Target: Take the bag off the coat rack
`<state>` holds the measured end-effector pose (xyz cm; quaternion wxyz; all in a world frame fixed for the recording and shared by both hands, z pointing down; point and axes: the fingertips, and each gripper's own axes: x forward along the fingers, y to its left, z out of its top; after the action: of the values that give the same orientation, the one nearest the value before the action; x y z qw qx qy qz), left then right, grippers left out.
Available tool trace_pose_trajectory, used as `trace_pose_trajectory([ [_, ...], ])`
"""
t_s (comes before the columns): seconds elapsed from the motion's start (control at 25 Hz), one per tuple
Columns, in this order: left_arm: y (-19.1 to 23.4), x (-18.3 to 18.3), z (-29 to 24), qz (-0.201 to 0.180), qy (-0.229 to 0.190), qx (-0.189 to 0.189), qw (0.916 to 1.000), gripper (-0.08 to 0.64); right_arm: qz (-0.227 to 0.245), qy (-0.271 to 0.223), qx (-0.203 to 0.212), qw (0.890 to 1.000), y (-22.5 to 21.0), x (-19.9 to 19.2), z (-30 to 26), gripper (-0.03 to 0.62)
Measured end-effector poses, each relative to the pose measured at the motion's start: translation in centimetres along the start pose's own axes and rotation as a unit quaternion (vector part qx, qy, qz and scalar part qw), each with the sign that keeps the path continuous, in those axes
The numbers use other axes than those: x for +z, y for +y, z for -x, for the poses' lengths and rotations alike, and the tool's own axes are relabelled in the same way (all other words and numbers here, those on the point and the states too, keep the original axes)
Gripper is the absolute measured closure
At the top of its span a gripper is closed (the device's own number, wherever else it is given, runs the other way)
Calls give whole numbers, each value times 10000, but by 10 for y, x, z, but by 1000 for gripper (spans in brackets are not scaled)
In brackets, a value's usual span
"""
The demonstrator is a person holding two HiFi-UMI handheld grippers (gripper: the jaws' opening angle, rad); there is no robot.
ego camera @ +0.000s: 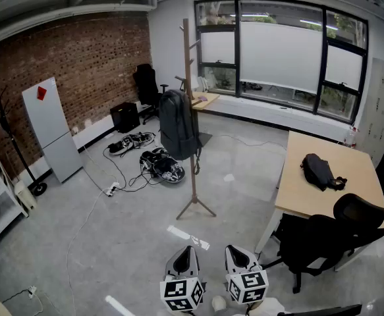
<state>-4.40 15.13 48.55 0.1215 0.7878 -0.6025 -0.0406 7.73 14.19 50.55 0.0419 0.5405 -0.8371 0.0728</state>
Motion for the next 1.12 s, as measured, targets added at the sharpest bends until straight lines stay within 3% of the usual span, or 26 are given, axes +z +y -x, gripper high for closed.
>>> trace_pose_trajectory([
  [0.56, 19, 8, -44, -71, -32, 55, 10000, 566, -5, 6, 56, 10000, -13, 6, -48, 578],
  [1.12, 30, 25, -120, -128, -90, 136, 9998, 566, 48, -73, 184, 9998, -48, 29, -121, 578],
])
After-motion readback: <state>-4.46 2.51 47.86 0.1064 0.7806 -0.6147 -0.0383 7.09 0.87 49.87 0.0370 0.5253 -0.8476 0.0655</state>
